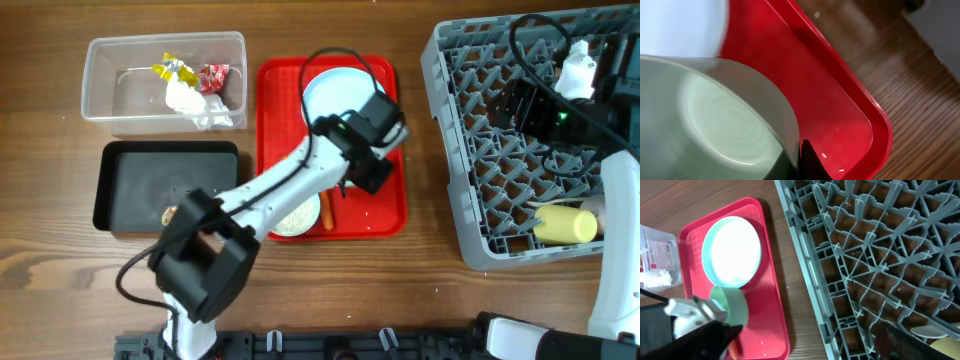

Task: Sort waste into correct bins and load items into the dishwasher rack

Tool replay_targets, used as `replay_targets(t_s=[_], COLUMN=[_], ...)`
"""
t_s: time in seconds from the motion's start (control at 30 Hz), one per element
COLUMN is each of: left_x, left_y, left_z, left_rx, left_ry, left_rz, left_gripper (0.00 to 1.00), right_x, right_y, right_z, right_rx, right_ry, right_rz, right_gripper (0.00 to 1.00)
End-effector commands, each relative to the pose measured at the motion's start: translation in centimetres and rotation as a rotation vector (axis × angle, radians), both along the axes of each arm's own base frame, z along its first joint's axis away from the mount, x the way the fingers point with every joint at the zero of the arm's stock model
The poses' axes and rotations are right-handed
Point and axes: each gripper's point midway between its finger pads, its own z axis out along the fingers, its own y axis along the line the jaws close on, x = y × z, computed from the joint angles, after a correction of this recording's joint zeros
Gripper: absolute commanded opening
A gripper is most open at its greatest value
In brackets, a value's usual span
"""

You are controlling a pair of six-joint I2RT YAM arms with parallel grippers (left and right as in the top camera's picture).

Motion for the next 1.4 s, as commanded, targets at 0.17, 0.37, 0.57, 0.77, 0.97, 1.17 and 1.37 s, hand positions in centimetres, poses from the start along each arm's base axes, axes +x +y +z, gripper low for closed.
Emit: replay_targets(t_s=[0.17,0.37,0.57,0.77,0.97,1.17,1.37], left_x=[0.5,4.5,7.0,6.6,6.6,6.6,6.6], left_y=[-0.4,5.9,15.6,16.5,16.5,16.5,16.5], left_z=[1.3,11.3,14.5,13.9,13.9,13.9,13.9], left_rx=[-0.036,-0.214,-0.22,-0.193,-0.193,-0.193,-0.192], left_ry=[-0.006,-0.111,-0.139,-0.111,-0.112,-0.112,-0.112], left_rz=[0.108,0.388,0.633,0.65,0.65,0.65,0.65], left_gripper=[0.45,0.59,0.91,0.92,0.92,0.92,0.92], right_x=[0.3,1.5,5.0,4.1,4.3,4.7,7.5], right_y=[0.0,3.7,13.4,16.1,16.4,16.4,14.5], right_z=[0.5,1.6,-7.4,-19.3,-20.9,-20.1,-9.9], right_rx=[-0.022,0.06,0.066,0.039,0.037,0.037,-0.079], right_ry=[-0.022,-0.098,0.107,0.419,0.439,0.408,0.118], right_rz=[0.029,0.171,0.363,0.422,0.429,0.429,0.345], right_gripper=[1.0,1.0,0.93,0.77,0.27,0.04,0.04])
